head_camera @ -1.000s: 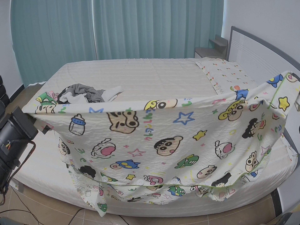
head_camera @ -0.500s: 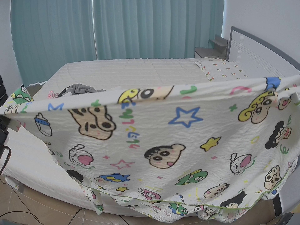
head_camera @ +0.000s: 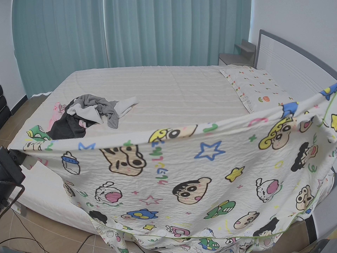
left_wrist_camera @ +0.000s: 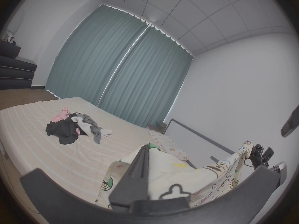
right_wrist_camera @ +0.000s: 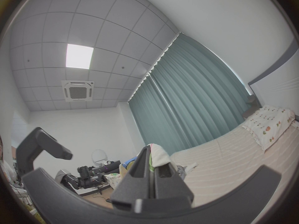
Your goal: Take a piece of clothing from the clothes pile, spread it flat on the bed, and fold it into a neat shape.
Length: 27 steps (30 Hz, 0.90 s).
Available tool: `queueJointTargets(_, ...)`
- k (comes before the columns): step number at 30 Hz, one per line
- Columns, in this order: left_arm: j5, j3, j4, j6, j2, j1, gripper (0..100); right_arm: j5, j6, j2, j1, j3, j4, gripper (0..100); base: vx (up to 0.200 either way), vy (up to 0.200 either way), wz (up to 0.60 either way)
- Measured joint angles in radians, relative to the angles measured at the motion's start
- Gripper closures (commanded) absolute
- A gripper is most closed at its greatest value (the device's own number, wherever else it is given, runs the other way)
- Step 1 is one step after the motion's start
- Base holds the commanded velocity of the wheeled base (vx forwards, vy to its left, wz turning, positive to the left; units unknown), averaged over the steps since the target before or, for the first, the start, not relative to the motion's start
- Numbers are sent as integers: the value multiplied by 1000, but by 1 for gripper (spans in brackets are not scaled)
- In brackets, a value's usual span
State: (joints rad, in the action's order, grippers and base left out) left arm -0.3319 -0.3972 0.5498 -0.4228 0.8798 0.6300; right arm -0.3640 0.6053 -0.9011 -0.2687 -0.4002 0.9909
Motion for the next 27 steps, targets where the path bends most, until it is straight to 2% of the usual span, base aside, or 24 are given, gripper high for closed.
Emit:
queueJointTargets(7, 7, -24, -2, -17, 127, -30, 100, 0, -21, -139, 87, -16, 9, 100, 0, 0, 0)
queueJointTargets(11, 35, -51, 0, -42, 202, -47, 100, 0, -37, -216, 125, -33, 22, 100, 200, 0, 0)
queueJointTargets(17, 97, -142, 2, -61, 369, -121, 100, 0, -66, -372, 176, -74, 83, 100, 200, 0, 0)
queueJointTargets(27, 119, -323, 4, -65, 661, -194, 100, 1, -83, -609, 206, -147, 196, 100, 200, 0, 0)
